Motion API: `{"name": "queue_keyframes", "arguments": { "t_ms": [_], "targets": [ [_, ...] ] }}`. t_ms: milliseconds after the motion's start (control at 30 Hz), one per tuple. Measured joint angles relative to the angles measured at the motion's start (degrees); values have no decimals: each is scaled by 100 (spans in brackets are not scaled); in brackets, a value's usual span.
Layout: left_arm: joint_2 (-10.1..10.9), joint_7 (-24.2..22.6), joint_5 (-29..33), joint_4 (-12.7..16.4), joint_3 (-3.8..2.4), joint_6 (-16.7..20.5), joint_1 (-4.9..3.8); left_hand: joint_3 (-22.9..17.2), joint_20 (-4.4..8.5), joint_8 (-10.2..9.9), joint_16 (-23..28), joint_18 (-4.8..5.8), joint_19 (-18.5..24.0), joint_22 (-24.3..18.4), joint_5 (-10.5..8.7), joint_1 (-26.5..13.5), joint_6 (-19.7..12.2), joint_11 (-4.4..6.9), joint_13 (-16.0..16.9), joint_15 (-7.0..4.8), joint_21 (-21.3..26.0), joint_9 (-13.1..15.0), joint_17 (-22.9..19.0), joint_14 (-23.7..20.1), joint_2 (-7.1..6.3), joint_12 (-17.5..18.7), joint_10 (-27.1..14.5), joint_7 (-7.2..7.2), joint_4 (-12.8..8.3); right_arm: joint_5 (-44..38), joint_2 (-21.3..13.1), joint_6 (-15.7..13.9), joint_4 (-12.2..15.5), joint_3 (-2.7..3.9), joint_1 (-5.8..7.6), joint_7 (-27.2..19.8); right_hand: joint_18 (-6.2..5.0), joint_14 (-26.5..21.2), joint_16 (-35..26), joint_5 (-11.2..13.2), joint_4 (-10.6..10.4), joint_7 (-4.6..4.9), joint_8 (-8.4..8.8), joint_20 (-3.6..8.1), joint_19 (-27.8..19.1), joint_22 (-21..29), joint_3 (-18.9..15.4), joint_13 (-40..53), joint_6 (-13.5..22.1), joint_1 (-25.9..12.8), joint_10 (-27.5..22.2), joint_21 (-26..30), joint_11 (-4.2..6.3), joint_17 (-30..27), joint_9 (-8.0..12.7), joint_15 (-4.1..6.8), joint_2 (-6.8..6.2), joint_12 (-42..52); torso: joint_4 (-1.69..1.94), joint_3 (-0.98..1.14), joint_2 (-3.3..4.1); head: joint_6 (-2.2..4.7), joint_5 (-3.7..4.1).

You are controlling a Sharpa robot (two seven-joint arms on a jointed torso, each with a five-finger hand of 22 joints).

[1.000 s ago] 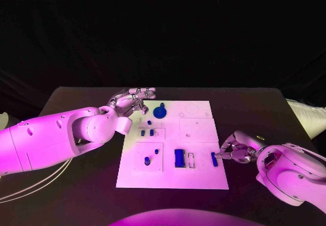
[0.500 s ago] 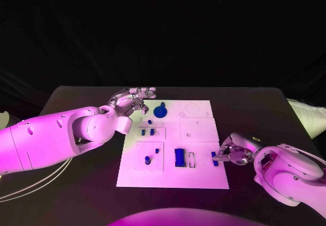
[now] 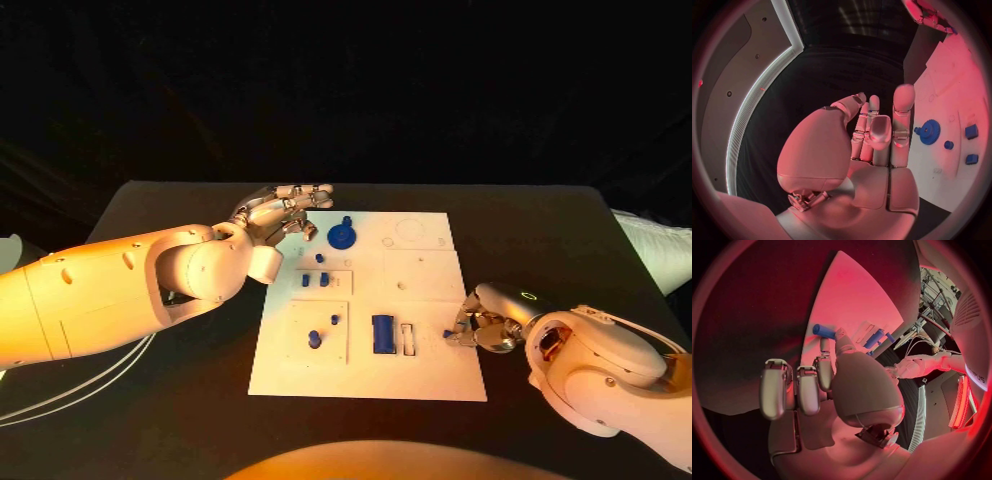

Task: Assemble the parts on the task board

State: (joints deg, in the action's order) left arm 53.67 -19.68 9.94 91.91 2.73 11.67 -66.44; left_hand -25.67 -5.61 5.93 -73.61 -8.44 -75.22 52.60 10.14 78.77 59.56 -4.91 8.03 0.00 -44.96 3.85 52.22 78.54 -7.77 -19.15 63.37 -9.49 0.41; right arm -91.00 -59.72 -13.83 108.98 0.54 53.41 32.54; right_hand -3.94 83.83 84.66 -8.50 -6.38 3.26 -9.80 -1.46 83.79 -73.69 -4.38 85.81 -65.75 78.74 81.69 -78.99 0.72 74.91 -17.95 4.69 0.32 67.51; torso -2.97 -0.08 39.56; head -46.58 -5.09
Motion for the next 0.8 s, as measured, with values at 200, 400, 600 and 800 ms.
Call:
{"name": "queue_keyframes", "arguments": {
  "t_ms": [200,400,600,800],
  "targets": [
    [4,0,-1,4,0,-1,0,0,0,0,0,0,0,0,0,0,0,0,0,0,0,0,0,0,0,0,0,0,0,-326,86,145,-26,16,-13,-30,0,0,0,54,125,2,52,21,-21,0,125,0,-19,62,-20,0,20,0,3,0,-62,-43,1,-1,0,-7,-19],
    [10,1,-2,4,0,-1,1,0,0,0,0,0,0,-9,0,0,0,0,-1,0,0,0,-7,0,0,0,0,0,0,-813,128,413,-16,25,-13,-75,0,0,0,155,204,2,75,21,-21,7,204,0,-20,122,-20,0,20,-1,3,0,-122,-73,-3,-3,-4,-21,-27],
    [15,3,-3,4,0,-1,1,0,0,0,0,0,0,-8,0,0,0,0,-1,0,0,0,-7,0,0,0,0,0,0,-1254,136,617,17,25,-14,-113,0,0,-22,310,204,20,140,21,-21,27,237,0,-39,145,-21,24,20,-1,29,0,-145,-108,-6,-2,-4,-29,-32],
    [16,5,-4,2,0,-1,1,0,0,0,0,0,0,-8,0,0,0,0,-2,0,0,0,-7,0,0,0,0,0,0,-1578,141,752,58,21,-20,-130,0,0,-22,354,212,20,174,21,-21,42,261,40,-39,144,-22,46,19,4,87,0,-144,-161,-8,-1,-5,-27,-25]
  ]
}}
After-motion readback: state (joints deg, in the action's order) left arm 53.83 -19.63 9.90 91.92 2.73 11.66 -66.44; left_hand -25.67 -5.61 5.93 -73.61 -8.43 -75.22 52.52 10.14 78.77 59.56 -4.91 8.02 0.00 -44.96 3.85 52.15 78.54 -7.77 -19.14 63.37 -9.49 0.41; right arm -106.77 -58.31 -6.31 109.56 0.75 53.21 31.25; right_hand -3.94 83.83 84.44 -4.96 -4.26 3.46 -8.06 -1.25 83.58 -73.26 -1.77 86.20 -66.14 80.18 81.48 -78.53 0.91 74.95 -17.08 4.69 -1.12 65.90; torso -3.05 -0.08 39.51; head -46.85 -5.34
